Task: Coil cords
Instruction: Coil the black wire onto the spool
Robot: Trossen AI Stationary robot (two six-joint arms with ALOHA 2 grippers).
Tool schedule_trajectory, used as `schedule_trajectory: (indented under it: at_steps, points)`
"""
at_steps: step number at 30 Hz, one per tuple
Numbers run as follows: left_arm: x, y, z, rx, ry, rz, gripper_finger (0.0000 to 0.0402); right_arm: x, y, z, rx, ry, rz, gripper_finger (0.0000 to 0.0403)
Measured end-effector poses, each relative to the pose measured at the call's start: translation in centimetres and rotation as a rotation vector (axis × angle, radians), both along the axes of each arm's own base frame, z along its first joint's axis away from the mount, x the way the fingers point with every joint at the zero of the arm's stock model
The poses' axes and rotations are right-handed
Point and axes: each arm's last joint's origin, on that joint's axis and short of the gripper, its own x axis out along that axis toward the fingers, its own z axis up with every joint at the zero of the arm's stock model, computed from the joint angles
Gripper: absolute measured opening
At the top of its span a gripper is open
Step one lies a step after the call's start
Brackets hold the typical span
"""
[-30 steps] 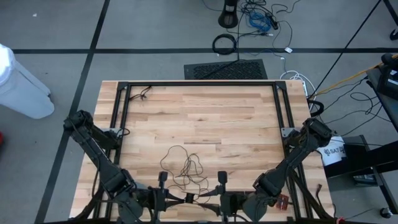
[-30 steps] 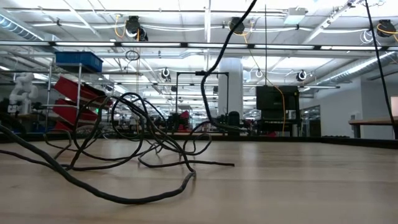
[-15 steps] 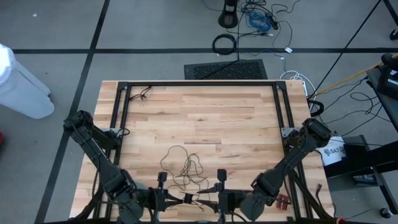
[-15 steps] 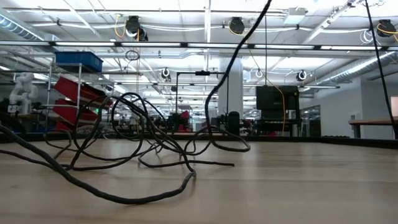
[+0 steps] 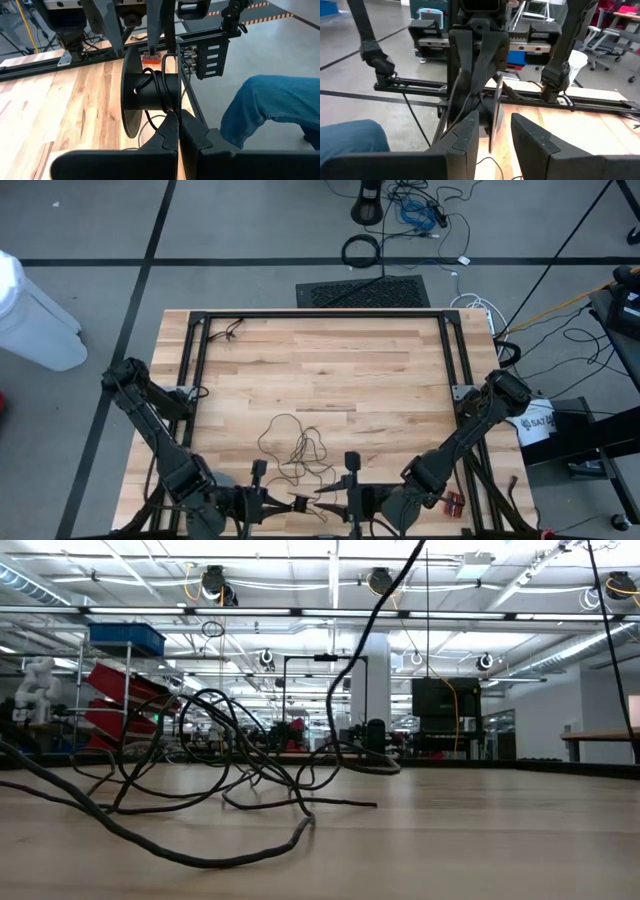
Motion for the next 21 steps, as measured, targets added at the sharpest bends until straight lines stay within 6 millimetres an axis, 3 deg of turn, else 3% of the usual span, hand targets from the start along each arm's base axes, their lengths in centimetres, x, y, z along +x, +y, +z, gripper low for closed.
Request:
schedule_trajectory:
  at_steps: [16, 21]
  points:
    - [0.07, -0.01, 0.16, -0.003, -0.018, 0.012, 0.0, 0.7, -0.4, -0.56, -0.004, 0.01, -0.013, 0.0097]
    - [0.07, 0.0, 0.16, -0.002, -0.02, 0.015, 0.0, 0.8, -0.52, -0.56, -0.004, 0.011, -0.016, 0.0054]
